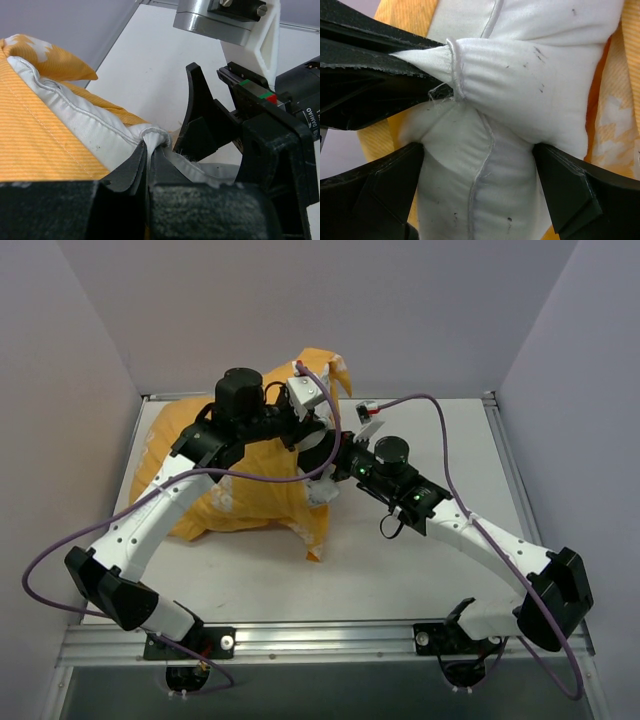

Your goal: Remove the pillowcase from the pillow

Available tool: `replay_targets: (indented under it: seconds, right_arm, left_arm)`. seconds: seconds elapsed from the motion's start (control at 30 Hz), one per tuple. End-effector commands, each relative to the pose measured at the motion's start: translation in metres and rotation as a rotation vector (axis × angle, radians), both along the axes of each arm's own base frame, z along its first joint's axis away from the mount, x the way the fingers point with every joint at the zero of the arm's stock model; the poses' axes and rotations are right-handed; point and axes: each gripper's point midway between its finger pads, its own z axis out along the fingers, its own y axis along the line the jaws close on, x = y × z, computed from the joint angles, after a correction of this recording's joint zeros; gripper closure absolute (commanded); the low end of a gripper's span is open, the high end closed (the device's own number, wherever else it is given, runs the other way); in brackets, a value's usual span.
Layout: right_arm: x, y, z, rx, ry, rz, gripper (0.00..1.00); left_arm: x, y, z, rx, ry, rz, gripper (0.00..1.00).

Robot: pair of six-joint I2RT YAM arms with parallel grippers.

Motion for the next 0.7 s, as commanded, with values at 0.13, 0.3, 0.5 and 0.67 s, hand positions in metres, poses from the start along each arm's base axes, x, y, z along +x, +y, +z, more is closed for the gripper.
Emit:
replay_targets:
  seconds: [0.13, 0.3, 0.5, 0.67]
  right_arm:
    - [0.021, 0.014, -0.025, -0.051, -0.001, -0.041, 0.18]
    - [0.02, 0.022, -0.028, -0.028, 0.019, -0.004, 0.51]
    - [0.017, 0.022, -0.026, -0.022, 0.022, 0.007, 1.0]
    - [0.013, 0.015, -0.015, 0.021, 0.014, 0.008, 1.0]
  left_arm:
    - [-0.042, -0.023, 0.101, -0.243, -0.177, -0.176, 0.98]
    - [-0.045, -0.021, 0.1, -0.238, -0.172, -0.181, 0.98]
    - [-0.045, -0.02, 0.095, -0.231, -0.16, -0.178, 0.98]
    - [-0.034, -0.012, 0.085, -0.174, -0.177, -0.108, 0.8]
